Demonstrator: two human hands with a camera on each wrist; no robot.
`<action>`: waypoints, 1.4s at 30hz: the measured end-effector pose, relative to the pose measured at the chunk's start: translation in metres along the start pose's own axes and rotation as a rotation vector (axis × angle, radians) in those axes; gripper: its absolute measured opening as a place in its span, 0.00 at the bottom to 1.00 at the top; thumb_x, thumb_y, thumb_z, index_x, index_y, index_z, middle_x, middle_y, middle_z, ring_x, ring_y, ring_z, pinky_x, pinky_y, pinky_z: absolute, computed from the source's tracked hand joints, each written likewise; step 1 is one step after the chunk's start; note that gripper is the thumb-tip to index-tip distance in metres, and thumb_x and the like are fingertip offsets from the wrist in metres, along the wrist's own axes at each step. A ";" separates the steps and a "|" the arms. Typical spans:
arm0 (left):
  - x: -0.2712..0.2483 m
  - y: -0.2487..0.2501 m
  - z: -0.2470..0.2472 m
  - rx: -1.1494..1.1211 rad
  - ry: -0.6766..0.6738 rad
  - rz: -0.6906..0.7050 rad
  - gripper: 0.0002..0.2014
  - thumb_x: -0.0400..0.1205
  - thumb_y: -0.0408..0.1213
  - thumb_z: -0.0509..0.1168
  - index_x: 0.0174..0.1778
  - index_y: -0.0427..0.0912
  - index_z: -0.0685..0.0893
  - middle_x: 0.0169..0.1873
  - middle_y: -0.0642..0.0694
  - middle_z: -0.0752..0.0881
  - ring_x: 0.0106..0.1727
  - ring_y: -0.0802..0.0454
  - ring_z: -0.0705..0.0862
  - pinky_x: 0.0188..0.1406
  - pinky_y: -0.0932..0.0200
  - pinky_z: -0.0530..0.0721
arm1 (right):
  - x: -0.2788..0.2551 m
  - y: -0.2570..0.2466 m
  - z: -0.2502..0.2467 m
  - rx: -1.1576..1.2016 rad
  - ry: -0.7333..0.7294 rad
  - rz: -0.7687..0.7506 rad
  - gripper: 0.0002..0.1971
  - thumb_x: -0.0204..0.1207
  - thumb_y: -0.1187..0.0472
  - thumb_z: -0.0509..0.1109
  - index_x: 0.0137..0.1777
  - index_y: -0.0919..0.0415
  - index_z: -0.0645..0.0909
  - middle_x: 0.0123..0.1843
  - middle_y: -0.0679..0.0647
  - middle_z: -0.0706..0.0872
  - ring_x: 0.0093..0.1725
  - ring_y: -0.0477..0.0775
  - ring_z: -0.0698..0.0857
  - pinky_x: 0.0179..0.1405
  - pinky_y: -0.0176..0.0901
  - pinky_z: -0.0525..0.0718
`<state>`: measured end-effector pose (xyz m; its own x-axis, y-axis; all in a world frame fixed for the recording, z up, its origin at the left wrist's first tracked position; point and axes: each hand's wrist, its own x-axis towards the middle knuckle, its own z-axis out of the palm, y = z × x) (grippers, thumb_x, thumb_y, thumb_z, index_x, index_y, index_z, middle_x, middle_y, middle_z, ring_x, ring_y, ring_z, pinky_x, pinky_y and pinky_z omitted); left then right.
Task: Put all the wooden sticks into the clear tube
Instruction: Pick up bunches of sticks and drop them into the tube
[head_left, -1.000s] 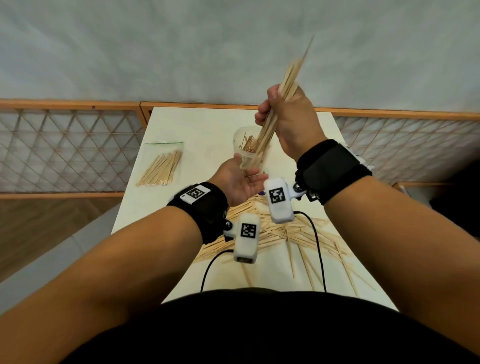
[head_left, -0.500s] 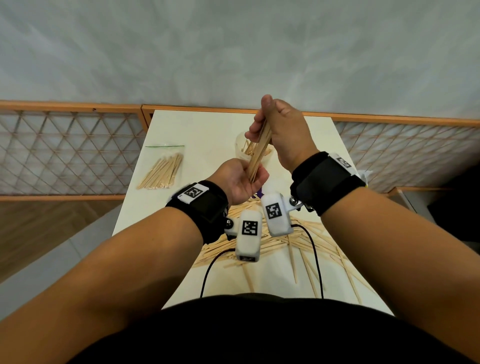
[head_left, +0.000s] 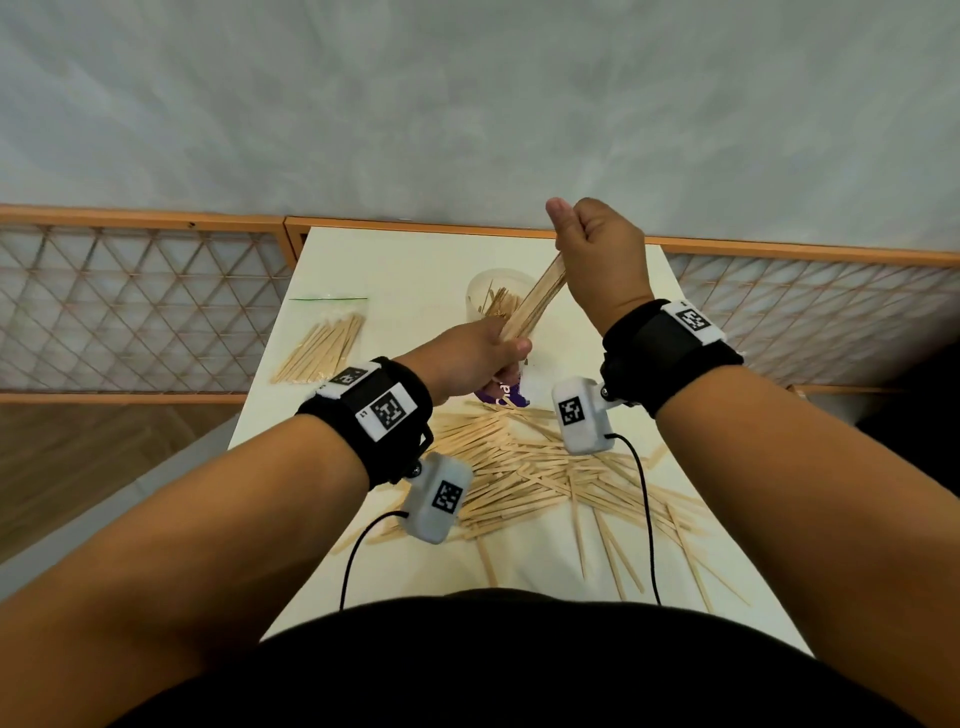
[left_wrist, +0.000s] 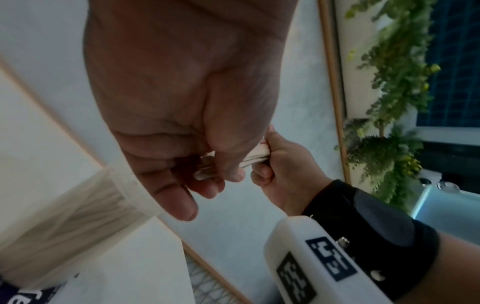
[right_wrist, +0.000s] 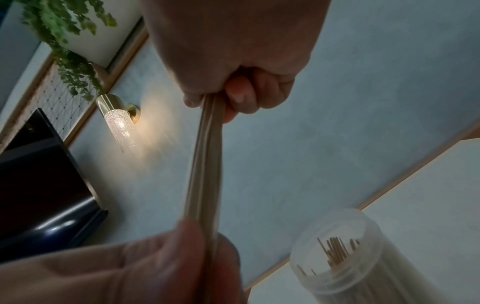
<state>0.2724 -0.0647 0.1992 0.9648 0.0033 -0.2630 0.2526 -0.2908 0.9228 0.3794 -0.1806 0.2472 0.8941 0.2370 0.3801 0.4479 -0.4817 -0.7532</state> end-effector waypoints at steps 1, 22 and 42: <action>0.002 0.001 0.000 -0.036 0.017 0.005 0.04 0.88 0.37 0.57 0.50 0.41 0.74 0.38 0.45 0.81 0.39 0.51 0.81 0.41 0.56 0.86 | 0.000 -0.001 0.000 0.001 -0.003 -0.001 0.25 0.83 0.47 0.61 0.38 0.72 0.75 0.38 0.68 0.84 0.34 0.53 0.75 0.36 0.46 0.75; 0.027 -0.018 0.012 -0.179 -0.034 -0.057 0.10 0.87 0.47 0.58 0.45 0.44 0.72 0.30 0.49 0.72 0.31 0.54 0.69 0.34 0.59 0.72 | 0.008 -0.008 -0.035 0.068 -0.718 0.122 0.01 0.79 0.67 0.69 0.46 0.63 0.81 0.36 0.57 0.87 0.31 0.50 0.87 0.37 0.41 0.90; 0.050 -0.090 -0.040 -0.089 0.132 -0.303 0.16 0.80 0.46 0.69 0.61 0.43 0.80 0.59 0.43 0.83 0.61 0.47 0.81 0.64 0.48 0.82 | 0.094 0.016 0.055 -0.504 -0.611 -0.063 0.06 0.74 0.70 0.69 0.45 0.64 0.87 0.42 0.59 0.90 0.32 0.48 0.85 0.39 0.36 0.85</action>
<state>0.3006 0.0004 0.1141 0.8446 0.2019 -0.4958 0.5290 -0.1728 0.8308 0.4712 -0.1194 0.2414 0.7770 0.6268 -0.0580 0.5719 -0.7415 -0.3510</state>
